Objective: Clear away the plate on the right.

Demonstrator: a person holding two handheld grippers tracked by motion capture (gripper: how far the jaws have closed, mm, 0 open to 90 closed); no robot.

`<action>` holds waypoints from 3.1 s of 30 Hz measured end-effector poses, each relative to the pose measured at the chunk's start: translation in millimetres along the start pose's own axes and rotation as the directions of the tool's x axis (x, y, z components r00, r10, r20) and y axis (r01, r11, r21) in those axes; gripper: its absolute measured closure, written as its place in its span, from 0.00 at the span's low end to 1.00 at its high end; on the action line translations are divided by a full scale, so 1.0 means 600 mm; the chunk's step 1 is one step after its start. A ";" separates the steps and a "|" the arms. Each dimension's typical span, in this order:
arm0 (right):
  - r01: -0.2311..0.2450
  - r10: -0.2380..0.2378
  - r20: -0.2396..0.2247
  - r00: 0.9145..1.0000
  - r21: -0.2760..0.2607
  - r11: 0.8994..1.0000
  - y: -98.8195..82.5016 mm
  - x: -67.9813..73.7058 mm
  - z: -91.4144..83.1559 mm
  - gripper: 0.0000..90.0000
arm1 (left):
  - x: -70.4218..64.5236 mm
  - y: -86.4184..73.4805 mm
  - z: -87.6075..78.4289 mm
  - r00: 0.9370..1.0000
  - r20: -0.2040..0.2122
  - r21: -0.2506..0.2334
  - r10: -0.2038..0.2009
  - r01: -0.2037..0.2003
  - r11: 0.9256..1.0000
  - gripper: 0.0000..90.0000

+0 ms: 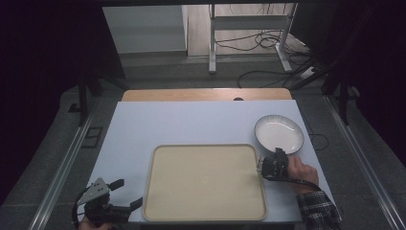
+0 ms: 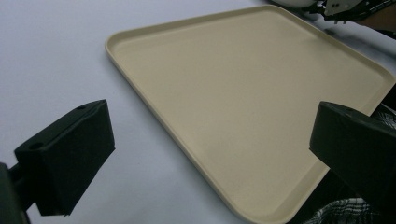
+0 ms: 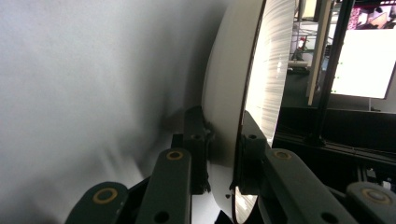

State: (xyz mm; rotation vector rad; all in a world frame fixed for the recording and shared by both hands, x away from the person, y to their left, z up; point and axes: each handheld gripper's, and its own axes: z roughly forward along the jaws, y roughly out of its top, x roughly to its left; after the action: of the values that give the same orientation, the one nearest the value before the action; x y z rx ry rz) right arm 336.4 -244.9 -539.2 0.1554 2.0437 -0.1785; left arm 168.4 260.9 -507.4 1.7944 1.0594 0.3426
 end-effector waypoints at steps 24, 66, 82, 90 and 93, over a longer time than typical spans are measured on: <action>0.028 -0.022 0.055 0.998 -0.117 0.993 0.030 -0.001 -0.083 0.86 | 0.000 0.000 0.001 1.000 0.000 0.000 0.001 -0.001 1.000 0.00; 0.144 -0.128 0.065 0.990 -0.439 0.887 0.118 0.048 -0.239 0.84 | -0.001 0.001 0.002 1.000 -0.004 0.003 0.004 -0.004 1.000 0.00; 0.217 -0.179 0.124 0.976 -0.483 0.849 0.168 0.079 -0.272 0.83 | -0.001 0.001 0.002 1.000 -0.005 0.006 0.009 -0.009 1.000 0.00; 0.235 -0.205 0.115 0.972 -0.517 0.823 0.193 0.098 -0.277 0.83 | -0.001 0.001 0.002 1.000 -0.004 0.008 0.011 -0.011 1.000 0.00; 0.245 -0.223 0.105 0.969 -0.515 0.821 0.201 0.105 -0.278 0.83 | -0.001 0.001 0.002 1.000 -0.004 0.007 0.010 -0.010 1.000 0.00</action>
State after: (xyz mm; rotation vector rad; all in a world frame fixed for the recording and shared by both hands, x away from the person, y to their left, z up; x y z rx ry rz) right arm 185.2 -92.4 -526.2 -0.4434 1.9915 0.2313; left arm 169.2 259.3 -507.3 1.8069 1.0558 0.3488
